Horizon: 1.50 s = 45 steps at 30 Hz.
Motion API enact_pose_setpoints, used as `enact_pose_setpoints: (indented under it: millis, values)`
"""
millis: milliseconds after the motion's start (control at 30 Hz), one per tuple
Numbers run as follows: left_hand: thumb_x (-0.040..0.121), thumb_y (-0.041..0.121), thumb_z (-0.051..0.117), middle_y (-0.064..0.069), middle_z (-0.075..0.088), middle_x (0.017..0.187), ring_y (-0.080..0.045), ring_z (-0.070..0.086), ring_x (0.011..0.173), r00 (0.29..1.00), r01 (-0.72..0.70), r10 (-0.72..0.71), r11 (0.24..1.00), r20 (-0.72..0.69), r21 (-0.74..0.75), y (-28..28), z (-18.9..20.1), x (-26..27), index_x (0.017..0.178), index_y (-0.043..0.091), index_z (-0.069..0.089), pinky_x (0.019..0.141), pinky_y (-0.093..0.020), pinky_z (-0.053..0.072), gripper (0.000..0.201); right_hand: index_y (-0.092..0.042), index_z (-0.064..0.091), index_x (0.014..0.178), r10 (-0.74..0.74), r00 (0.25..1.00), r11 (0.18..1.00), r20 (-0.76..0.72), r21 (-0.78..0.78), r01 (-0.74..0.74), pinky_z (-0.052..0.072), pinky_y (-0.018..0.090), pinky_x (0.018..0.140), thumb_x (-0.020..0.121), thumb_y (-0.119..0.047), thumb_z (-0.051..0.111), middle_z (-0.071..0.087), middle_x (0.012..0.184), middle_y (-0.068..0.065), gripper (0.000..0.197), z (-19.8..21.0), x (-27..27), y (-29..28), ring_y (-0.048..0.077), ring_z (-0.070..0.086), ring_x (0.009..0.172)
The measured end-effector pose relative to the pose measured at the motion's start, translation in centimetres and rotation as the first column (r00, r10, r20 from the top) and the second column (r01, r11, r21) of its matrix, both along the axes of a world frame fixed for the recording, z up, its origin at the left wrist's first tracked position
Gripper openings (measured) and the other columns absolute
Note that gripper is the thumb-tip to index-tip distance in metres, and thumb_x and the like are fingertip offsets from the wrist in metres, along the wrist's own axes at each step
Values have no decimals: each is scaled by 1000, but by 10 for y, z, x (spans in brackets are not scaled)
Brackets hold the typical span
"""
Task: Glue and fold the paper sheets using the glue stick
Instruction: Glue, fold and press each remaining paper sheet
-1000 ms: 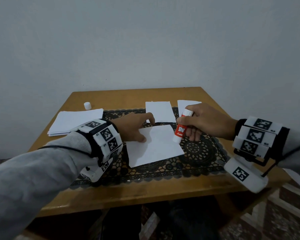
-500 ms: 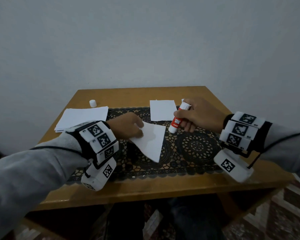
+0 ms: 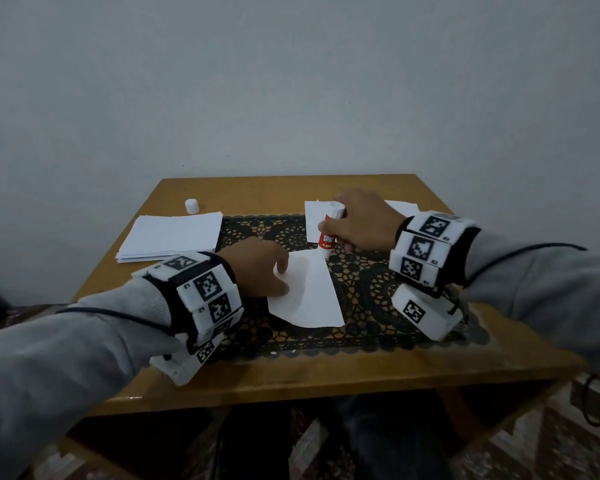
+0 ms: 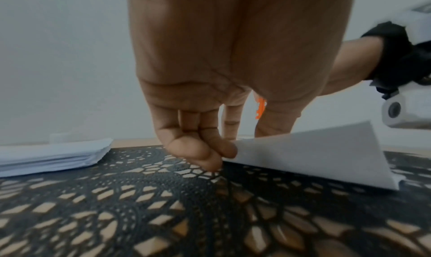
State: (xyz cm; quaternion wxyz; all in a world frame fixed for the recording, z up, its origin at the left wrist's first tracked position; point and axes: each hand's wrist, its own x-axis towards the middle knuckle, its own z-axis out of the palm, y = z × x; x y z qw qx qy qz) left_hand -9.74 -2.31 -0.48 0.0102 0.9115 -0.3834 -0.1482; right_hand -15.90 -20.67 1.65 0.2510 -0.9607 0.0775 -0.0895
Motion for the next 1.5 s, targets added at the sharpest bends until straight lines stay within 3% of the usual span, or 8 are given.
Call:
enact_pose_setpoints:
  millis: [233, 400, 567, 800, 900, 1233, 1400, 1500]
  values:
    - [79, 50, 70, 0, 61, 112, -19, 54, 99, 994, 55, -65, 993, 92, 102, -7, 2, 0, 119, 26, 55, 85, -34, 49, 49, -6, 56, 119, -33, 999, 990, -24, -135, 29, 49, 37, 81, 91, -34, 62, 61, 113, 10, 40, -6, 17, 9, 26, 58, 98]
    - [82, 43, 70, -3, 54, 134, -22, 52, 115, 997, 72, -73, 991, 10, 116, -10, 0, 3, 142, 32, 40, 96, -33, 44, 67, -13, 49, 97, -41, 998, 985, -50, -169, 32, 35, 29, 69, 91, -35, 60, 59, 104, 8, 25, -12, 24, 9, 23, 53, 90]
    - [85, 41, 68, -4, 52, 135, -23, 51, 118, 996, 86, -89, 988, 15, 131, -13, 1, 4, 145, 32, 36, 97, -32, 42, 69, -9, 49, 120, -44, 995, 985, -88, -170, 29, 38, 30, 71, 94, -33, 57, 60, 115, 10, 36, -12, 25, 13, 21, 50, 90]
    - [83, 42, 69, -3, 46, 141, -23, 45, 124, 995, 95, -97, 986, 4, 136, -14, -1, 8, 144, 32, 39, 102, -34, 39, 68, -9, 39, 131, -25, 982, 985, -187, -172, -8, 41, 30, 64, 94, -28, 57, 59, 118, 13, 45, -8, 27, 18, 23, 52, 89]
    - [83, 41, 69, -5, 48, 137, -24, 46, 122, 996, 92, -91, 987, -9, 131, -15, -1, 10, 144, 31, 40, 96, -30, 38, 68, -7, 40, 126, -5, 979, 985, -205, -167, -30, 41, 30, 58, 96, -26, 55, 60, 112, 15, 39, -6, 27, 17, 24, 54, 85]
    - [84, 43, 68, -8, 45, 135, -26, 40, 125, 987, 144, -154, 976, 48, 162, -16, 0, 9, 144, 27, 40, 102, -35, 35, 68, -6, 44, 122, 25, 974, 971, -226, -227, -78, 43, 34, 72, 96, -29, 51, 60, 112, 14, 36, -5, 15, 17, 26, 54, 92]
    - [84, 49, 64, -10, 42, 130, -29, 31, 123, 980, 151, -173, 969, 99, 195, -14, -1, 6, 143, 33, 39, 103, -38, 31, 67, -12, 44, 104, 52, 975, 971, -218, -219, -101, 34, 27, 55, 95, -30, 51, 54, 90, 3, 22, -8, 4, 16, 20, 50, 79]
    - [85, 49, 64, -10, 43, 132, -29, 31, 124, 979, 157, -179, 969, 101, 192, -14, -1, 5, 144, 32, 39, 104, -38, 29, 66, -15, 39, 99, 76, 972, 971, -221, -205, -123, 34, 27, 56, 94, -31, 53, 51, 85, 0, 21, -8, -4, 18, 18, 49, 76]
